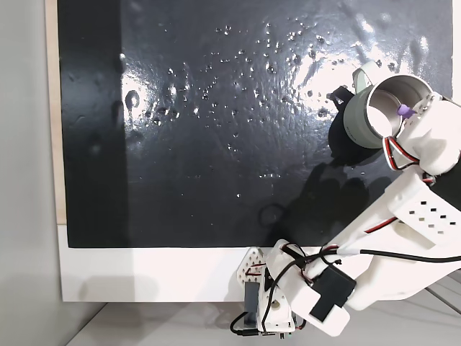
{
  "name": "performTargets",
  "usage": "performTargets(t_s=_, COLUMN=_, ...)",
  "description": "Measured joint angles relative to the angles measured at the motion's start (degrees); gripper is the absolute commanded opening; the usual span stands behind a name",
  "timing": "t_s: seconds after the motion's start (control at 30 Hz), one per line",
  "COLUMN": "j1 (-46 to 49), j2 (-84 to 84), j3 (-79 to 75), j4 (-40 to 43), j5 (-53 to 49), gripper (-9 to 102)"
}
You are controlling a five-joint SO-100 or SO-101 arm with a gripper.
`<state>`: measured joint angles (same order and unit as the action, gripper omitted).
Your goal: Grasp a pengrip and put it in the cup.
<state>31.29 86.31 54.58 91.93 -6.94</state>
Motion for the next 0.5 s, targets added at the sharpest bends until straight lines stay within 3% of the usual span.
performTargets(t_s=0.5, j1=-1.1, j2=-0.6, j3=0.0, j4=1.4, j5=1.5, gripper=36)
